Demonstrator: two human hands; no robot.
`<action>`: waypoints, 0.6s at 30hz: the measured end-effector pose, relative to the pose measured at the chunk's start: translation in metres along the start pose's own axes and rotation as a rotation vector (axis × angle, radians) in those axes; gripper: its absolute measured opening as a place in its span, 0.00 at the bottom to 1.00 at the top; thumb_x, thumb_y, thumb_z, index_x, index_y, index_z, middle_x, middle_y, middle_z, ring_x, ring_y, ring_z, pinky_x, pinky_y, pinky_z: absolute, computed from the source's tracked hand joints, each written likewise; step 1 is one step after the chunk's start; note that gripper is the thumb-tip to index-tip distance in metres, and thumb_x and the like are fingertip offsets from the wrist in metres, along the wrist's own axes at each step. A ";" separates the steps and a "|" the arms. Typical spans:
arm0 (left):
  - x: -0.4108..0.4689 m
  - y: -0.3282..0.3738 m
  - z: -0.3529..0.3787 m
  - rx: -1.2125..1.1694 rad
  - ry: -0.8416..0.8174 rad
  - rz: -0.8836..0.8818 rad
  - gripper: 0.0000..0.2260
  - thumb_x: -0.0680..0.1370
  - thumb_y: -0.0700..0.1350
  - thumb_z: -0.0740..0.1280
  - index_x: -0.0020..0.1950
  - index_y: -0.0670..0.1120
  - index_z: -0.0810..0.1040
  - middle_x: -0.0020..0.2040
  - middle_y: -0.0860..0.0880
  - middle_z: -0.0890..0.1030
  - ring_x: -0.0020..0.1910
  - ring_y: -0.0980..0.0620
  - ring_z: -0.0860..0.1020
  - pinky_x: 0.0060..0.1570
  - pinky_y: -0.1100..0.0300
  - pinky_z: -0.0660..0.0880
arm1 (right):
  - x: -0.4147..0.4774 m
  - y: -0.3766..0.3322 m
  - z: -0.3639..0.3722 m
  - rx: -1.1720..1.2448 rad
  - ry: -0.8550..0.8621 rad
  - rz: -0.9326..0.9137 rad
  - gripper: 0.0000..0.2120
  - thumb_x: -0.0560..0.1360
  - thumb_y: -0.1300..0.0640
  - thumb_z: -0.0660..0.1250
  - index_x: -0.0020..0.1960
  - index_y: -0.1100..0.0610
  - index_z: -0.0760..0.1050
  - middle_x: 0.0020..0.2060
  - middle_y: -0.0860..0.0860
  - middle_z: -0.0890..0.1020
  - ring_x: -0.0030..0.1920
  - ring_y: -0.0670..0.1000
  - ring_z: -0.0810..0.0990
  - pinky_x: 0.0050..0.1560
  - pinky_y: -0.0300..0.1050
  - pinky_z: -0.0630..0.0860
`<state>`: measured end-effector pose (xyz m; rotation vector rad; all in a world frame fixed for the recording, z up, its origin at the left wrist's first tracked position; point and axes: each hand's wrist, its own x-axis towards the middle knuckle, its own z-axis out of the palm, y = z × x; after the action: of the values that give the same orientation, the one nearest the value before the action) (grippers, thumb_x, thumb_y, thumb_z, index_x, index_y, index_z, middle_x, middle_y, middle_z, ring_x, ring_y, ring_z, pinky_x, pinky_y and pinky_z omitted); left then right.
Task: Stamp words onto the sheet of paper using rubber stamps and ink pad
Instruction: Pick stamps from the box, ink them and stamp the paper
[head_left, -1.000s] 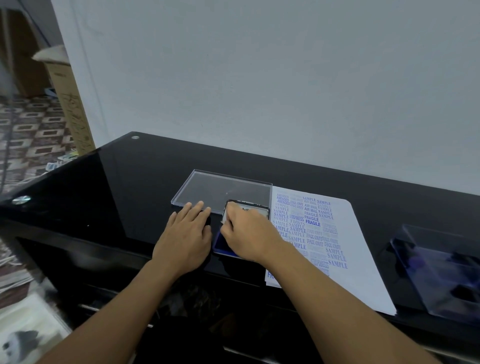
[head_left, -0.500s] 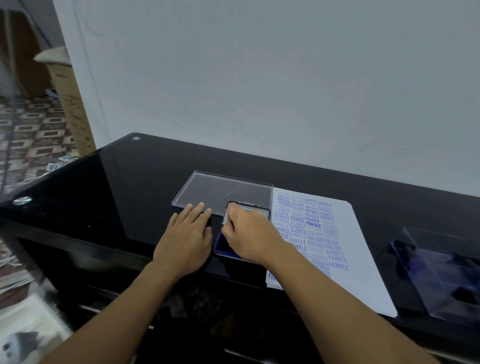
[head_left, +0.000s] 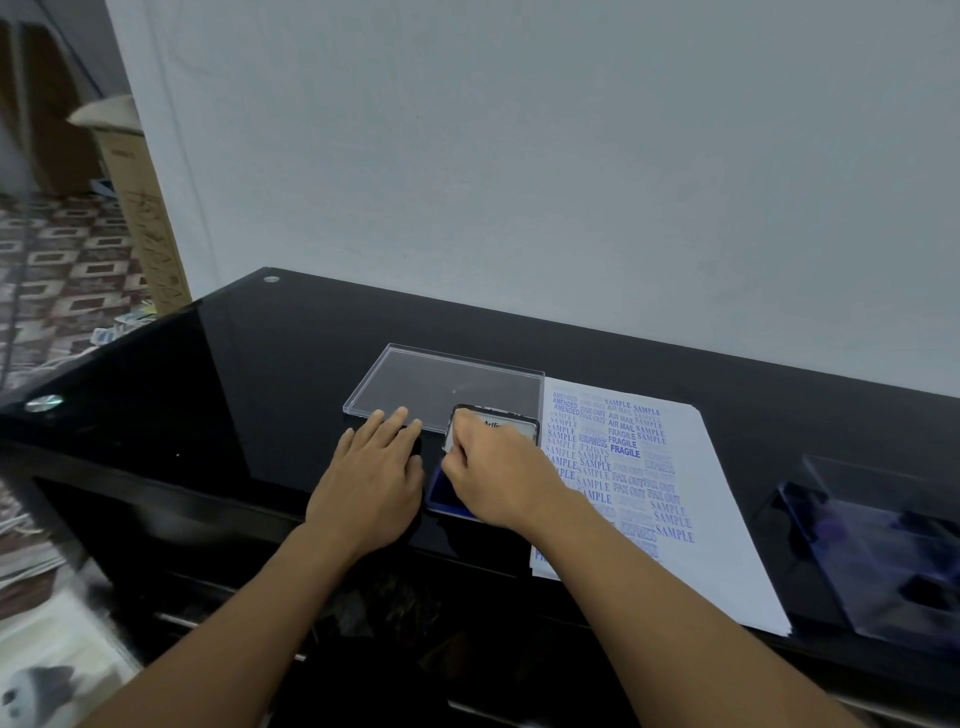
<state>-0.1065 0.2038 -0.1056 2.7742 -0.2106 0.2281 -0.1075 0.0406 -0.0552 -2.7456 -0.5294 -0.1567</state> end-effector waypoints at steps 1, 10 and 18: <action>0.000 0.000 0.000 -0.004 0.002 0.000 0.23 0.84 0.50 0.50 0.80 0.50 0.55 0.81 0.52 0.52 0.80 0.51 0.47 0.78 0.49 0.48 | 0.000 0.000 0.000 0.000 0.001 0.004 0.07 0.81 0.53 0.55 0.46 0.54 0.61 0.37 0.56 0.75 0.36 0.59 0.71 0.35 0.48 0.65; 0.001 0.002 -0.004 -0.048 0.003 -0.010 0.23 0.84 0.49 0.53 0.80 0.49 0.57 0.81 0.51 0.54 0.80 0.52 0.48 0.77 0.47 0.48 | 0.001 0.001 0.001 0.017 -0.008 0.015 0.08 0.81 0.53 0.55 0.46 0.54 0.61 0.37 0.56 0.75 0.37 0.59 0.72 0.35 0.48 0.64; 0.000 0.005 -0.008 -0.080 -0.004 -0.018 0.23 0.84 0.49 0.54 0.79 0.49 0.59 0.81 0.50 0.55 0.80 0.51 0.50 0.77 0.46 0.50 | 0.001 0.001 0.000 0.007 -0.003 0.012 0.08 0.81 0.52 0.55 0.46 0.54 0.62 0.37 0.55 0.75 0.38 0.59 0.72 0.36 0.49 0.66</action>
<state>-0.1085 0.2017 -0.0968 2.6963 -0.1921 0.2049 -0.1057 0.0397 -0.0550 -2.7423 -0.5133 -0.1483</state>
